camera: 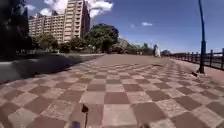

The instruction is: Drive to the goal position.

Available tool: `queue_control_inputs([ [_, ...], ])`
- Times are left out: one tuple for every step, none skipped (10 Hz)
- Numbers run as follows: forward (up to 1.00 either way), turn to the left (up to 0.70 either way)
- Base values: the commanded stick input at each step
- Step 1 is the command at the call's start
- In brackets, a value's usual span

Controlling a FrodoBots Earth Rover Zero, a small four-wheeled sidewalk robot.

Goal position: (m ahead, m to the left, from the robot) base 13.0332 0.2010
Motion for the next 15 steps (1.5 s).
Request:
queue_control_inputs([
  [1.00, 0.00],
  [1.00, 0.00],
  [1.00, 0.00],
  [1.00, 0.00],
  [1.00, 0.00],
  [1.00, 0.00],
  [1.00, 0.00],
  [1.00, 0.00],
  [1.00, 0.00],
  [1.00, 0.00],
  [1.00, 0.00],
  [1.00, 0.00],
  [1.00, 0.00],
  [1.00, 0.00],
  [1.00, 0.00],
])
